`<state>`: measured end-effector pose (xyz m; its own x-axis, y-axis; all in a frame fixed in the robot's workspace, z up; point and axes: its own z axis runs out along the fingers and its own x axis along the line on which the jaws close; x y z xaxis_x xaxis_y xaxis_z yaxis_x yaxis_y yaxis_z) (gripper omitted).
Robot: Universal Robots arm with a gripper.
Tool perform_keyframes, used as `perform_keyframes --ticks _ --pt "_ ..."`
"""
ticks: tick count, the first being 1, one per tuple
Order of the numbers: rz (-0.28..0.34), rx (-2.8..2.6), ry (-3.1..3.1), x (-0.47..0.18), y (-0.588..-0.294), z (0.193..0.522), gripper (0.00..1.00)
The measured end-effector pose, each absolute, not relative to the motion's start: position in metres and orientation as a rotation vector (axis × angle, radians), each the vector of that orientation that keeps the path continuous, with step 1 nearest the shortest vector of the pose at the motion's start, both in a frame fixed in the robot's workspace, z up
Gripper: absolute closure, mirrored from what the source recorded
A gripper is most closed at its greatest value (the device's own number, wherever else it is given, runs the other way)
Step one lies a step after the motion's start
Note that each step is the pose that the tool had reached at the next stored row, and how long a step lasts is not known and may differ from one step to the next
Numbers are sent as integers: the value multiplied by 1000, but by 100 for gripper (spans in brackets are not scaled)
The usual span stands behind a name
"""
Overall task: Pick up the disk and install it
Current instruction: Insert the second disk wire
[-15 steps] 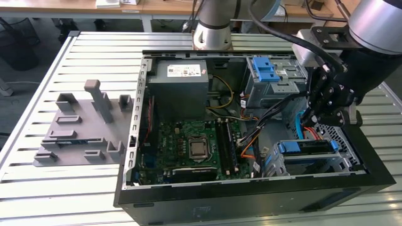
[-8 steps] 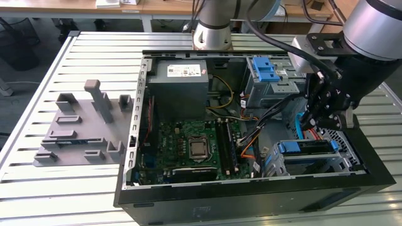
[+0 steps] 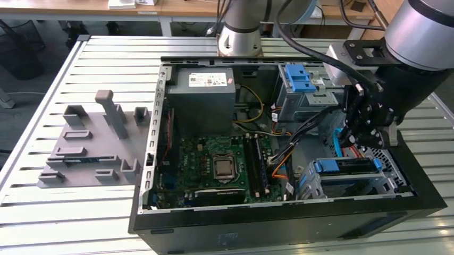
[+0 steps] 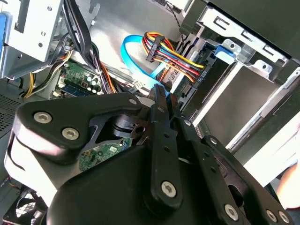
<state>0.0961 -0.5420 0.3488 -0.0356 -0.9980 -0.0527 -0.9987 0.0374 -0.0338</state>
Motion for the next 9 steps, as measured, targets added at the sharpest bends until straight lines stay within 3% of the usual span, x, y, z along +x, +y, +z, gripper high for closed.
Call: perform_keyframes --ticks 9 --pt "18 -2138 2217 96 -553 346 84"
